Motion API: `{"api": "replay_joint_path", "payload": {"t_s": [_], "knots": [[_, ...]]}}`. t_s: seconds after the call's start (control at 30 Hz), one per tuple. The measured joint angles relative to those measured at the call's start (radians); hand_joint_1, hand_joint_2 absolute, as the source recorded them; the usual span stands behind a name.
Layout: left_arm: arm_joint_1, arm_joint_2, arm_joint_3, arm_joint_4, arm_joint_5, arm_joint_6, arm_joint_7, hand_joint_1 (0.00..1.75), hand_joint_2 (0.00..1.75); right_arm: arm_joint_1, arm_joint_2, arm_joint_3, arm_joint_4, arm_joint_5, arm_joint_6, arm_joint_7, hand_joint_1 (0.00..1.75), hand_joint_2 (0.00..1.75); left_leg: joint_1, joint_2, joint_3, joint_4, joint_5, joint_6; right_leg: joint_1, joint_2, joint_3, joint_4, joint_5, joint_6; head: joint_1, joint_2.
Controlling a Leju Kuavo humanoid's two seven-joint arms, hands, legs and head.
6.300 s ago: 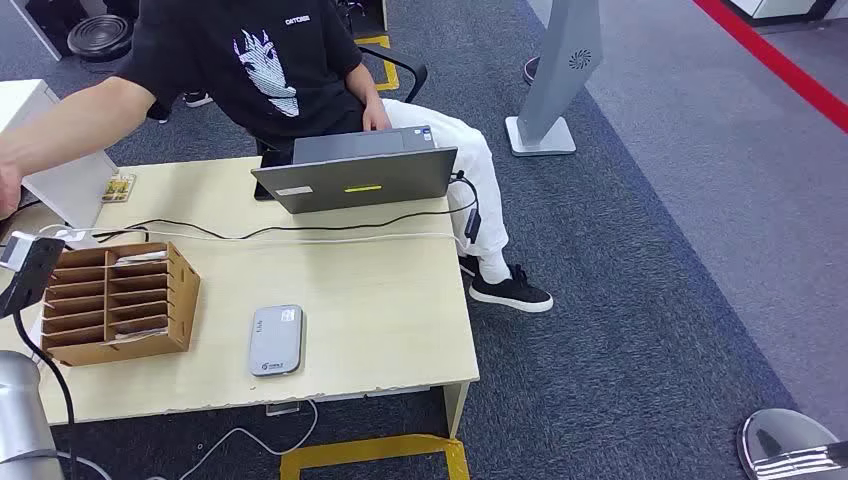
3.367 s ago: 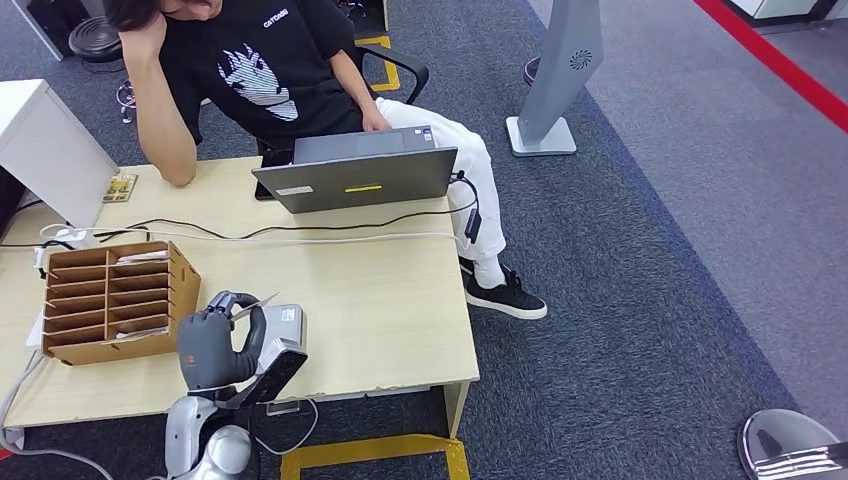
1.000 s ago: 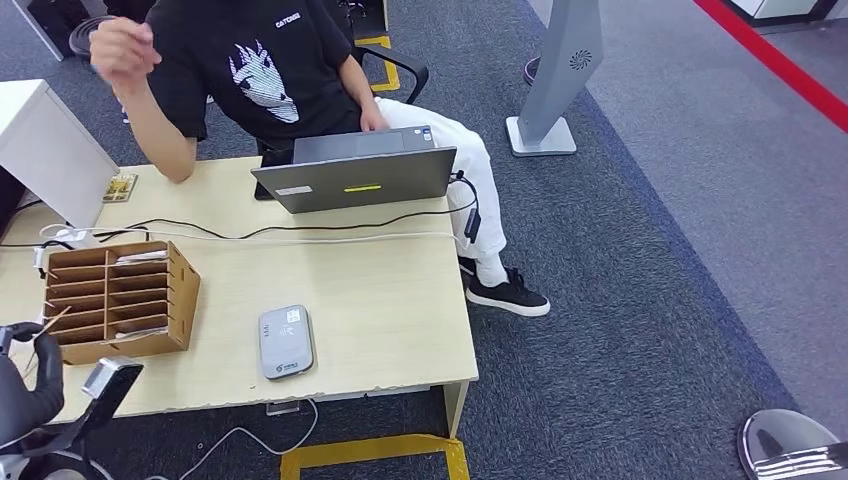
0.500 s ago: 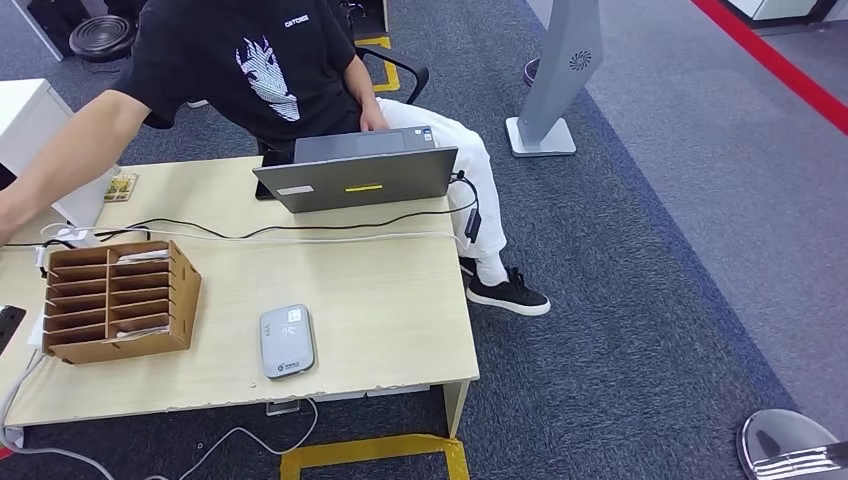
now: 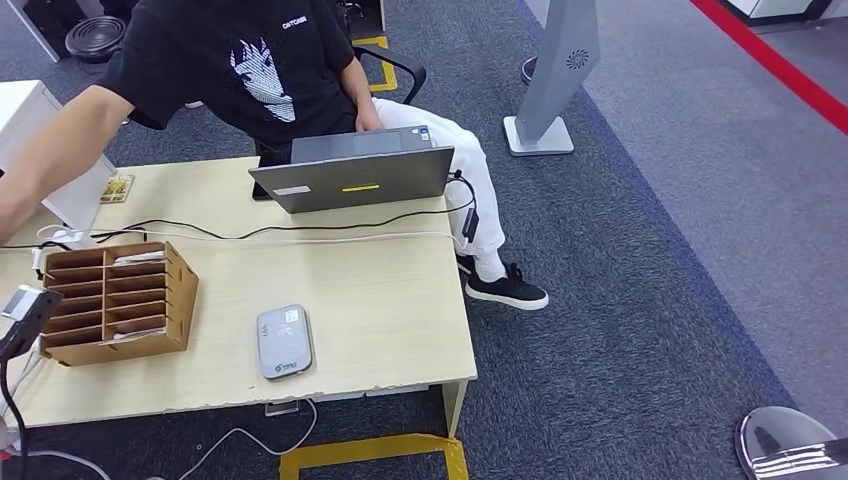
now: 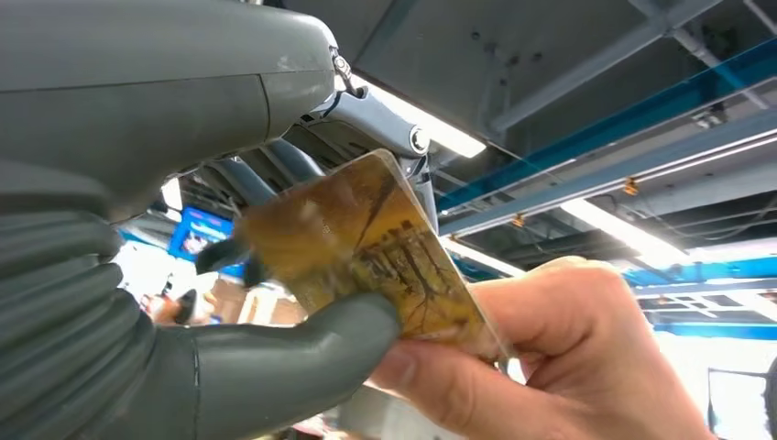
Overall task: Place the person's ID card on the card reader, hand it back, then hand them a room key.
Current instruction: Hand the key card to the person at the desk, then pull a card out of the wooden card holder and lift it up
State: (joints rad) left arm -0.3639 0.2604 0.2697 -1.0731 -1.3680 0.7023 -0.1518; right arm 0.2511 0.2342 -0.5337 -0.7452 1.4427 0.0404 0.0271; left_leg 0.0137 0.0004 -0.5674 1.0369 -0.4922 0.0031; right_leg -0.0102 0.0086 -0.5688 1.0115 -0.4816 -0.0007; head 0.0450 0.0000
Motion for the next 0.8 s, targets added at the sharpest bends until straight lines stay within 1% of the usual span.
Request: {"api": "replay_joint_path", "payload": {"t_s": [0.3, 0.43, 0.5, 0.57, 0.63, 0.8], "knots": [[-0.026, -0.047, -0.041, 0.010, 0.078, 0.000, -0.025, 0.00, 1.75, -0.002, 0.000, 0.000, 0.001, 0.002, -0.002, 0.000, 0.00, 0.00, 0.000, 0.000, 0.000, 0.000, 0.000, 0.000, 0.000, 0.000, 0.000, 0.000, 0.000, 0.000, 0.000, 0.000], [-0.025, -0.063, -0.075, 0.008, 0.129, 0.000, -0.028, 0.00, 1.75, 0.000, 0.002, 0.000, -0.002, 0.007, 0.005, 0.005, 0.00, 0.00, 0.000, 0.000, 0.000, 0.000, 0.000, 0.000, 0.000, 0.000, 0.000, 0.000, 0.000, 0.000, 0.000, 0.000], [-0.017, -0.071, -0.101, -0.003, 0.173, -0.001, -0.014, 0.00, 1.75, 0.003, 0.007, -0.001, -0.010, 0.015, 0.016, 0.008, 0.00, 0.00, 0.000, 0.000, 0.000, 0.000, 0.000, 0.000, 0.000, 0.000, 0.000, 0.000, 0.000, 0.000, 0.000, 0.000], [-0.006, -0.076, -0.137, -0.030, 0.222, -0.006, 0.009, 0.00, 1.75, 0.007, 0.015, -0.005, -0.023, 0.027, 0.029, 0.010, 0.00, 0.00, 0.000, 0.000, 0.000, 0.000, 0.000, 0.000, 0.000, 0.000, 0.000, 0.000, 0.000, 0.000, 0.000, 0.000], [0.010, -0.079, -0.179, -0.079, 0.283, -0.011, 0.016, 0.00, 1.75, 0.011, 0.025, -0.014, -0.039, 0.039, 0.042, 0.009, 0.00, 0.00, 0.000, 0.000, 0.000, 0.000, 0.000, 0.000, 0.000, 0.000, 0.000, 0.000, 0.000, 0.000, 0.000, 0.000], [0.076, -0.096, -0.273, -0.261, 0.386, -0.043, 0.001, 0.00, 1.75, 0.019, 0.053, -0.048, -0.079, 0.069, 0.065, -0.001, 0.00, 0.00, 0.000, 0.000, -0.001, 0.000, 0.000, 0.000, 0.000, 0.000, 0.000, 0.000, 0.000, 0.000, 0.001, 0.000]]}}
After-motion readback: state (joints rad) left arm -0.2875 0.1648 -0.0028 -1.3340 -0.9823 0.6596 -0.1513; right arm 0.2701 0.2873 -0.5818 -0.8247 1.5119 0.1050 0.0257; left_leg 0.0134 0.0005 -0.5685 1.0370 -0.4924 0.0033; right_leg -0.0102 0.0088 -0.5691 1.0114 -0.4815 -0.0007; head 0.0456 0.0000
